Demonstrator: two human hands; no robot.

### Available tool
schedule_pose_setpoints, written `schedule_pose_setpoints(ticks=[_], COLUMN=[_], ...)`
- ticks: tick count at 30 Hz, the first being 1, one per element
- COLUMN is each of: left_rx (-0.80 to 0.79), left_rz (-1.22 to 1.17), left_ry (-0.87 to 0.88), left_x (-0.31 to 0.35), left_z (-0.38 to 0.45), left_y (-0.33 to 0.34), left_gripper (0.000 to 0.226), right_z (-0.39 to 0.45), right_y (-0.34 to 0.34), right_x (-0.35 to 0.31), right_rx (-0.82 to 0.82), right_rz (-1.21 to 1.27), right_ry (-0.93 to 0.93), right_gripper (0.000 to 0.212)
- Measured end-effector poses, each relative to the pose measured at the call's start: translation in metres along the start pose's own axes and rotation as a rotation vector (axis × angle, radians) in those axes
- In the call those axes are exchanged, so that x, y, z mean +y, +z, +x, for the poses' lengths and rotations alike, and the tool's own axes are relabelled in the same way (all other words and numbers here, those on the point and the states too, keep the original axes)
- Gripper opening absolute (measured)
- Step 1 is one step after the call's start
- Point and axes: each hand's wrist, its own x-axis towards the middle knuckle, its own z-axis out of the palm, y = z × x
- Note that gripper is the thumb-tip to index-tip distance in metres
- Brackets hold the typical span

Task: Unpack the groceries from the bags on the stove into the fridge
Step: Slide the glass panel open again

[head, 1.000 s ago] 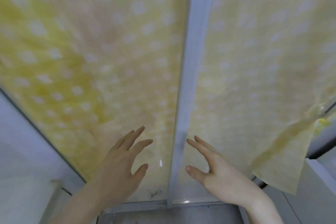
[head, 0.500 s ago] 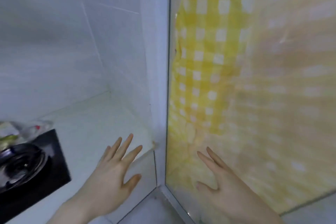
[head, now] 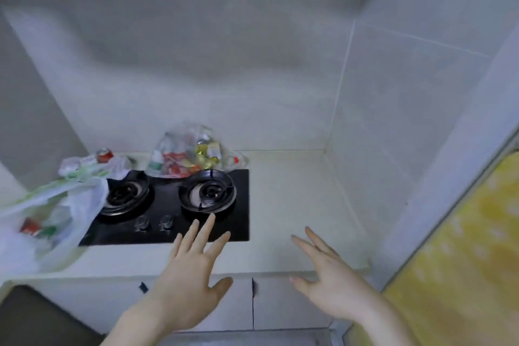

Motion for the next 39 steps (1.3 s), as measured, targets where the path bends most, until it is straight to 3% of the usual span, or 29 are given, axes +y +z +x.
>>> schedule_pose_setpoints(ticks=[15,31,39], left_rx=[0.103,0.167,0.18], left_rz=[-0.042,-0.19,-0.274], left_ry=[-0.347,-0.79,-0.835], left_x=[-0.207,-0.337,-0.396], left_z=[-0.026,-0.024,-0.005], left_y=[-0.023,-0.027,-0.017], left_gripper=[0.078,0.072,0.069], right_z=[0.164,0.342,0.397], right_y=[0.079,0.128,0.164], right_x=[-0.17,-0.298,-0.339], right_rx=[-0.197,-0.479,-0.538], right_rz=[-0.011,-0.141,-0.173], right_ry=[-0.298,-0.613,-0.658], right_gripper=[0.074,0.072,0.073])
